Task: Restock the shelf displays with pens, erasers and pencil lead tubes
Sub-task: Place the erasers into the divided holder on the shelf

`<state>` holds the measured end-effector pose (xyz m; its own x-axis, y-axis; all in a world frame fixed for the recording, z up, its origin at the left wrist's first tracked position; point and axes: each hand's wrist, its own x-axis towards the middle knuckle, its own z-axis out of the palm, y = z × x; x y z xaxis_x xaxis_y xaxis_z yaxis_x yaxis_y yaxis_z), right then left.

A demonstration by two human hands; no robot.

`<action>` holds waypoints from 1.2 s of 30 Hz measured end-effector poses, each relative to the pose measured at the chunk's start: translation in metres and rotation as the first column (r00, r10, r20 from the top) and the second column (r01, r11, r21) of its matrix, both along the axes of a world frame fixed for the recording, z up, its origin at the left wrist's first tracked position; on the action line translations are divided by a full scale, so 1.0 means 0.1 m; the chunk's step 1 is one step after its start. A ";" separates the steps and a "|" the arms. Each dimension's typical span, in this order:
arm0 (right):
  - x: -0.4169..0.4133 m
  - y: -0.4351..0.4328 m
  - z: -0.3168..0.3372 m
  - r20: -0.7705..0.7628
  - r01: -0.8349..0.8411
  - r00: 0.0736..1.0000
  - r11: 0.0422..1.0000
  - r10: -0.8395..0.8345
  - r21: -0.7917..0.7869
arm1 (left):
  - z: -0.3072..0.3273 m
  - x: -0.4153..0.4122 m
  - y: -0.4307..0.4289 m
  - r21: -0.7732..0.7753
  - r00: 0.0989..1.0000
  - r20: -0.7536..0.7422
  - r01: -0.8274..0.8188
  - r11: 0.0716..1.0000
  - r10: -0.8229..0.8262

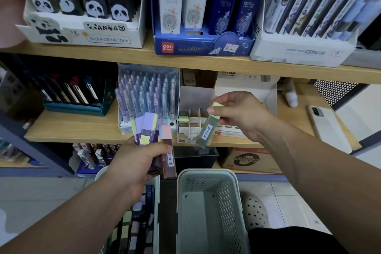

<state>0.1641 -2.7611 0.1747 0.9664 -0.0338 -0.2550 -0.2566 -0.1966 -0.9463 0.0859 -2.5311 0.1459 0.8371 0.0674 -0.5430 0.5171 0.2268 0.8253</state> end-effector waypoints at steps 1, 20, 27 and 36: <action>-0.01 -0.01 0.00 0.006 0.011 1.000 1.000 -0.011 0.021 | 0.00 0.00 0.00 0.000 1.000 0.002 -0.003 1.000 0.003; -0.01 0.26 0.09 0.150 -0.231 0.933 0.864 0.328 -0.448 | 0.05 0.00 0.19 -0.035 0.998 0.030 -0.055 0.998 0.057; 0.03 0.30 0.13 0.352 -0.018 0.864 0.722 0.359 -0.692 | 0.07 -0.04 0.25 -0.031 0.998 0.034 -0.049 0.998 0.050; 0.17 0.30 0.15 0.479 0.136 0.836 0.745 0.267 -0.653 | 0.07 -0.06 0.27 -0.022 0.998 0.036 -0.047 0.999 0.048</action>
